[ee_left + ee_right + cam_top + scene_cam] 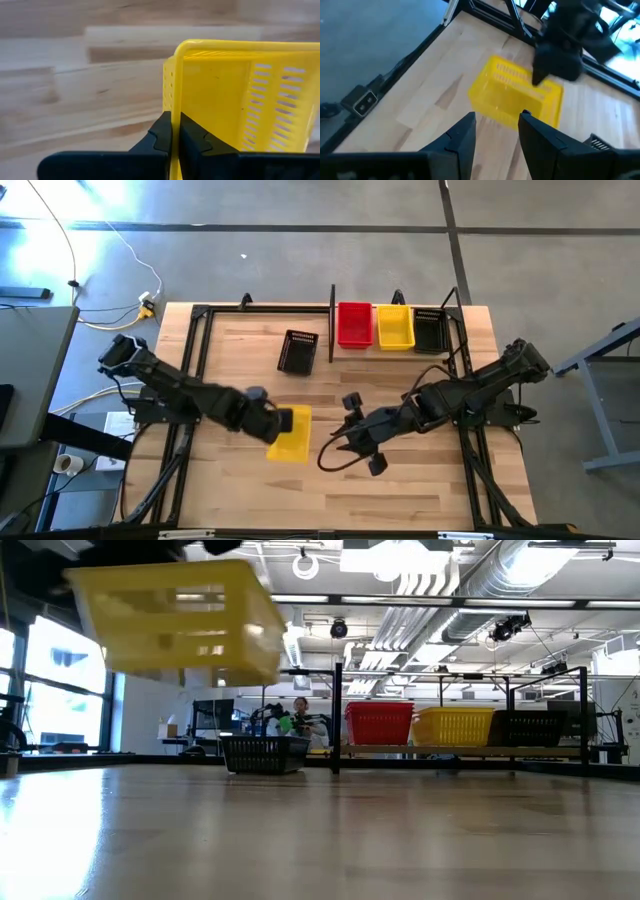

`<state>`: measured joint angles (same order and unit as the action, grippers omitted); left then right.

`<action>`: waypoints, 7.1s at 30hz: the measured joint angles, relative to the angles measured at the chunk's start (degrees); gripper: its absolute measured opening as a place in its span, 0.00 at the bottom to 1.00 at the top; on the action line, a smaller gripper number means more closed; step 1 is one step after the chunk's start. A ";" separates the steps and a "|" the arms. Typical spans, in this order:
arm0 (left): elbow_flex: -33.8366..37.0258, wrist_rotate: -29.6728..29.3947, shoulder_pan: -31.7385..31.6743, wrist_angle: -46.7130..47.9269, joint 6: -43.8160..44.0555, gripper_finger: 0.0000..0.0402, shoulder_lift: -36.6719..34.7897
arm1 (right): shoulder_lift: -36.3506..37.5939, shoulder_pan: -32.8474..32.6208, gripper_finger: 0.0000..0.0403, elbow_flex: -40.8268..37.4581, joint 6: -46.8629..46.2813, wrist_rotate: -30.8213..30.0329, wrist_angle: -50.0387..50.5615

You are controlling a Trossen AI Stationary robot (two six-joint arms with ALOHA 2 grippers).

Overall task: Stack baskets on shelf by color
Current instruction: Stack the yellow bin on top of the yellow bin on the shelf, then stack the black bin on top of the black bin on the shelf

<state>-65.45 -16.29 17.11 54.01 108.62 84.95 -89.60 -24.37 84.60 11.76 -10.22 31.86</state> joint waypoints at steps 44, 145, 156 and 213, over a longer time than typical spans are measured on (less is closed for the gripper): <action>0.00 0.08 -15.68 -16.72 -16.15 0.00 0.07 | -12.89 9.24 0.32 0.02 -5.81 3.26 2.29; 0.00 7.10 -32.13 -18.32 -63.87 0.33 0.02 | 40.83 63.34 0.00 -43.23 33.82 18.13 0.44; 0.00 6.71 -32.16 -18.32 -64.64 0.33 0.02 | 37.08 66.43 0.00 -43.23 37.95 20.28 1.47; -0.04 5.15 -41.15 -7.44 -62.71 0.33 0.50 | 33.11 57.50 0.27 -34.40 7.57 18.37 9.16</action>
<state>-65.49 -11.14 -24.05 46.57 45.91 85.45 -56.49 33.13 50.19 19.32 8.16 41.02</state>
